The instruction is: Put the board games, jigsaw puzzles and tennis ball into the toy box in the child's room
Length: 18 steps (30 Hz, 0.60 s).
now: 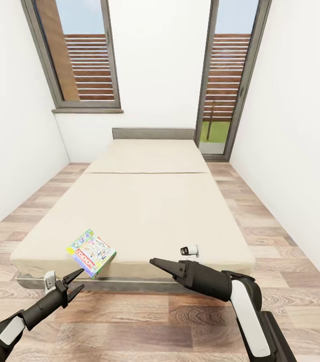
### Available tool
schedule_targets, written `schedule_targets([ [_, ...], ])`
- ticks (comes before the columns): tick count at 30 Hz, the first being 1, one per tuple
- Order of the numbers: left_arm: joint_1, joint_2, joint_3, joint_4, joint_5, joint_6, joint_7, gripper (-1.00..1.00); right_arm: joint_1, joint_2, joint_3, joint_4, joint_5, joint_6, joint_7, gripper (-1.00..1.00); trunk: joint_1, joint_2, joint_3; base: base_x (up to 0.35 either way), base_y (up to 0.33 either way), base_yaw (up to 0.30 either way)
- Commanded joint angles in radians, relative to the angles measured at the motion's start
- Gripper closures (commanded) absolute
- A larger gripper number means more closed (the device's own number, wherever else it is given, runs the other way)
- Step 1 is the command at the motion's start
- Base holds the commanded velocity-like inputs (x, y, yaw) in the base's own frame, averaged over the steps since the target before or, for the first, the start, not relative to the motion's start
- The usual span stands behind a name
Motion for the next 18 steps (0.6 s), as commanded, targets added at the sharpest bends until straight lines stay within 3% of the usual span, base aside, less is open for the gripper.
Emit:
schedule_targets([
  [1,-0.001,0.000,-0.001,0.001,0.005,0.008,-0.001,-1.00,-0.001,0.000,-0.001,0.000,0.003,0.003,0.004,-1.00,0.000,0.000,-0.001,0.000,0.000,0.000],
  [18,0.000,0.000,-0.001,0.001,0.005,0.008,0.000,-1.00,-0.001,0.000,-0.001,0.000,0.003,0.003,0.004,-1.00,0.000,0.000,-0.001,0.000,-0.056,0.000],
])
